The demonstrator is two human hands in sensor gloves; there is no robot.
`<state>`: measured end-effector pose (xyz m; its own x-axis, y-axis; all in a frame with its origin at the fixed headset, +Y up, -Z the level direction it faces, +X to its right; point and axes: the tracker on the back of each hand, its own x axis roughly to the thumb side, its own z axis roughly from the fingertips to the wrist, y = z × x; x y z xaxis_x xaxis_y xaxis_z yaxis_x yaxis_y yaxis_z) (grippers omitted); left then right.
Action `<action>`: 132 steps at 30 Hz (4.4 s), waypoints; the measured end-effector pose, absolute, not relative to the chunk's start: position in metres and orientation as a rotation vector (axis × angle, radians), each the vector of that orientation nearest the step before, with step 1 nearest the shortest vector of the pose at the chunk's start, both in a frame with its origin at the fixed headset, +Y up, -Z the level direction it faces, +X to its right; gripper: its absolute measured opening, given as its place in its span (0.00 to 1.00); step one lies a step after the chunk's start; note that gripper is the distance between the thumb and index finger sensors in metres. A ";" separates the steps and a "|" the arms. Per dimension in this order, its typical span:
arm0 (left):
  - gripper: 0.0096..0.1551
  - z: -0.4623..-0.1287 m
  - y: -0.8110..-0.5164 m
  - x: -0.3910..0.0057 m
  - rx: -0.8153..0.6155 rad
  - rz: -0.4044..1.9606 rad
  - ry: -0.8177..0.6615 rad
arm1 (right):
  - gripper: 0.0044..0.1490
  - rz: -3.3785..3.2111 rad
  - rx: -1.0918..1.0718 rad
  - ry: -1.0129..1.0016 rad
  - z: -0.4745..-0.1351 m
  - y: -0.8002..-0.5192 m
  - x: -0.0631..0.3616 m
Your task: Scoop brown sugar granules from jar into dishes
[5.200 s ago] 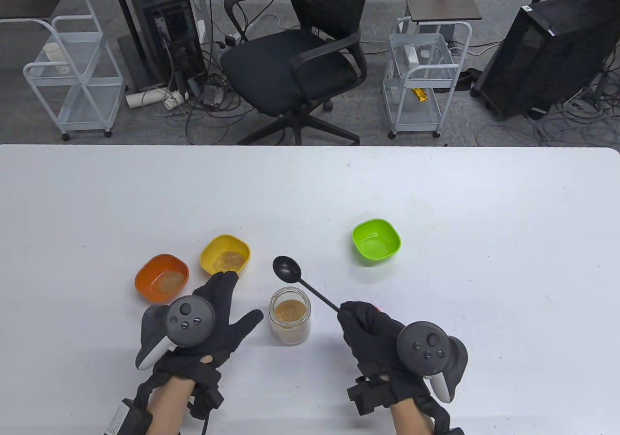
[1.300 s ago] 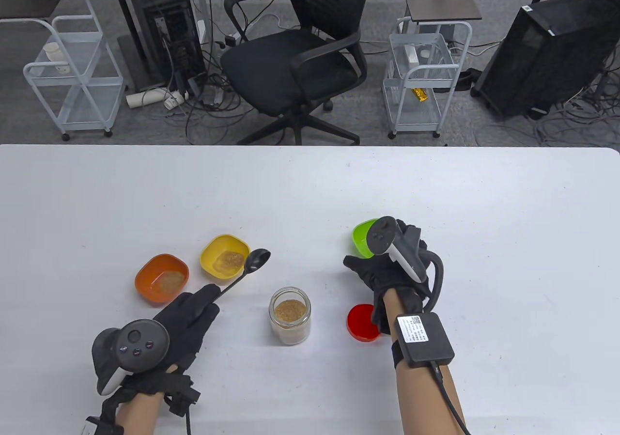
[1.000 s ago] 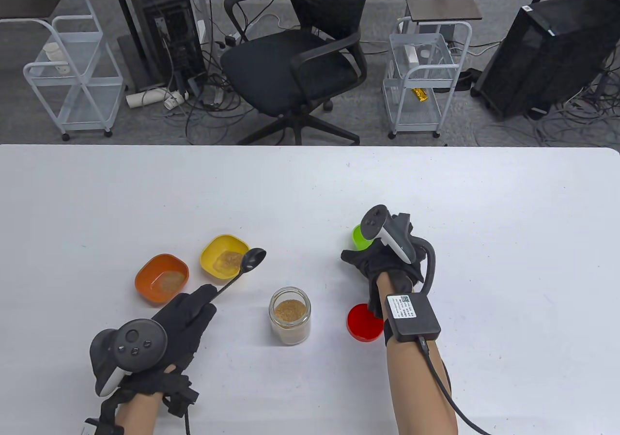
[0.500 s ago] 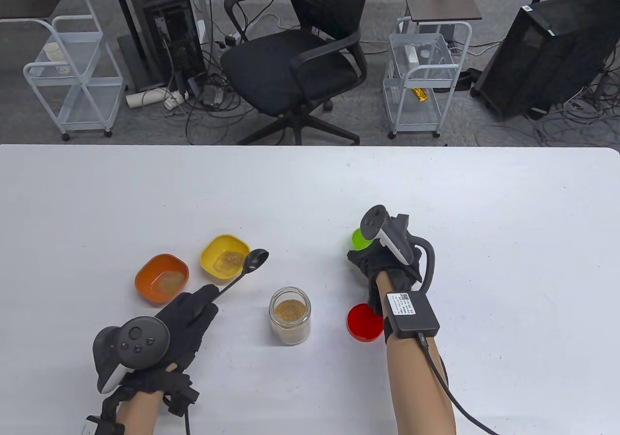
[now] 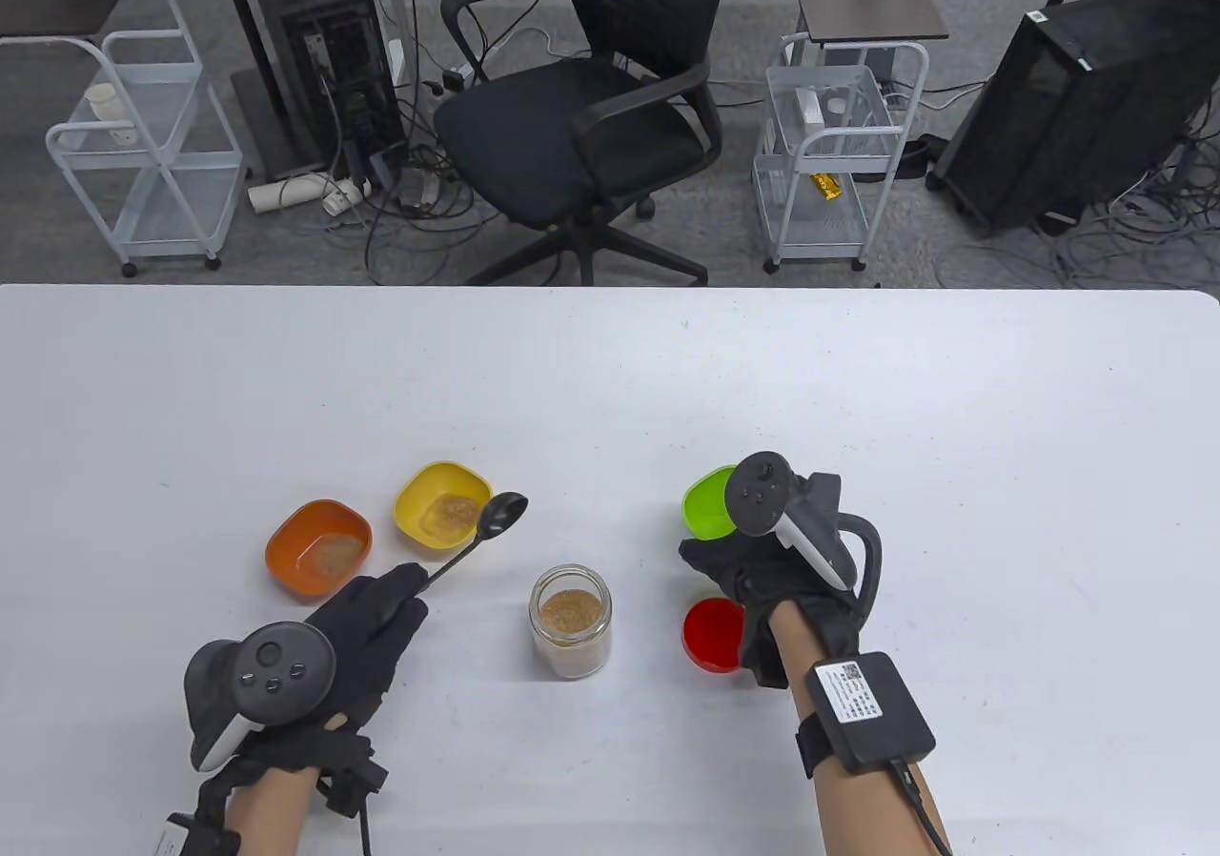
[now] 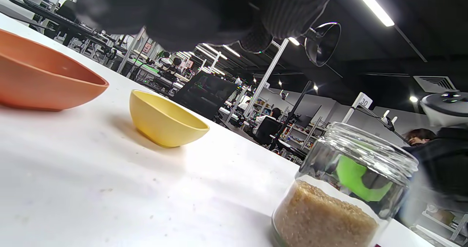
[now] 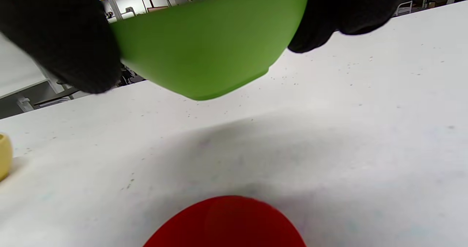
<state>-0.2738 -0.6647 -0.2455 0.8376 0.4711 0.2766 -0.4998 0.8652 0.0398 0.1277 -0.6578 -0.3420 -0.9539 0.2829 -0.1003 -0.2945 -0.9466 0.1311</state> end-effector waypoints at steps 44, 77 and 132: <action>0.26 -0.247 -0.640 -0.269 0.053 0.397 -0.380 | 0.78 2.645 0.025 0.014 -0.232 -0.673 0.108; 0.25 -0.277 -0.577 -0.151 -0.365 -0.362 -0.518 | 0.77 2.646 0.024 0.046 -0.235 -0.676 0.111; 0.25 -0.322 -0.564 -0.222 -0.746 0.276 -0.418 | 0.76 2.642 0.058 0.019 -0.237 -0.677 0.110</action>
<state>-0.2221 -0.5636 -0.3217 0.8827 0.3858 0.2682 -0.0940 0.7043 -0.7037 0.1103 -0.6770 -0.2369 -0.8774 0.4783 0.0376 -0.4777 -0.8782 0.0238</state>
